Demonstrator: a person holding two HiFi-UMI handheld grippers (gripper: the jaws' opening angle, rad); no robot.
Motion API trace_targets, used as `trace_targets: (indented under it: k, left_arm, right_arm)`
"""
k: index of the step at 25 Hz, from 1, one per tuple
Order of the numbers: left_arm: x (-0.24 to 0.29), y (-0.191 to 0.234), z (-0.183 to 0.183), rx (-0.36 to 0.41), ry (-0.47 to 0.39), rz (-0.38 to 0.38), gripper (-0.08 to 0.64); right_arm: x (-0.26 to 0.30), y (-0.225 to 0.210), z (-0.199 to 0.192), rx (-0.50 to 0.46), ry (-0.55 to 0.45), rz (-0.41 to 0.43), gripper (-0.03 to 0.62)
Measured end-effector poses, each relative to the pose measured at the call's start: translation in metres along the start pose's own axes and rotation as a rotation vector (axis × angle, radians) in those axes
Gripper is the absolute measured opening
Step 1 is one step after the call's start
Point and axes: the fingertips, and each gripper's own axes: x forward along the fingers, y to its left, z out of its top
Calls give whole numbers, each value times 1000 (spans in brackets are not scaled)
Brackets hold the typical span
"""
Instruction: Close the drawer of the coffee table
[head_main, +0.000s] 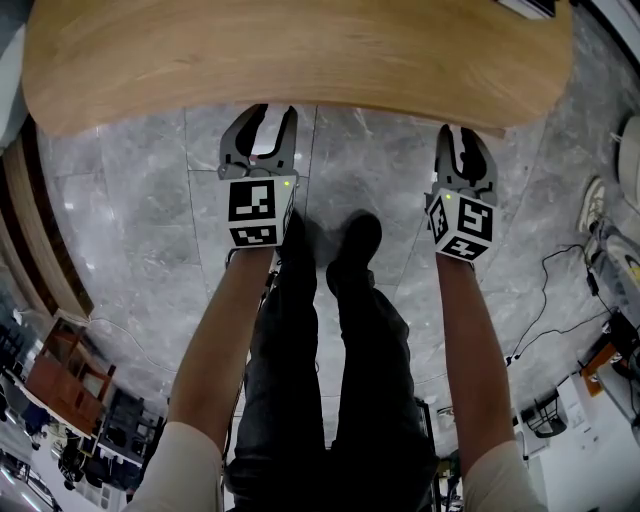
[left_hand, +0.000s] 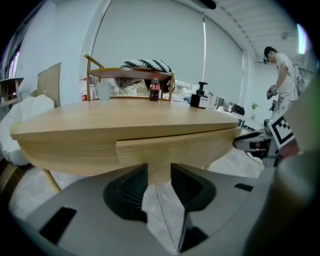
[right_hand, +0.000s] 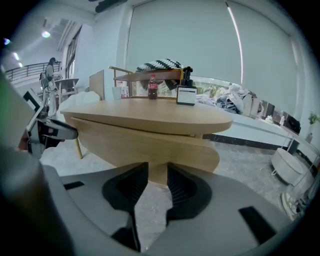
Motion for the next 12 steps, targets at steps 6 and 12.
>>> trace_targets:
  k: [6, 12]
  left_arm:
    - [5, 2, 5, 23, -11, -9, 155]
    - [11, 3, 9, 15, -27, -4, 155]
  right_arm:
    - [5, -2, 5, 5, -21, -11, 135]
    - [11, -5, 9, -2, -34, -18, 135]
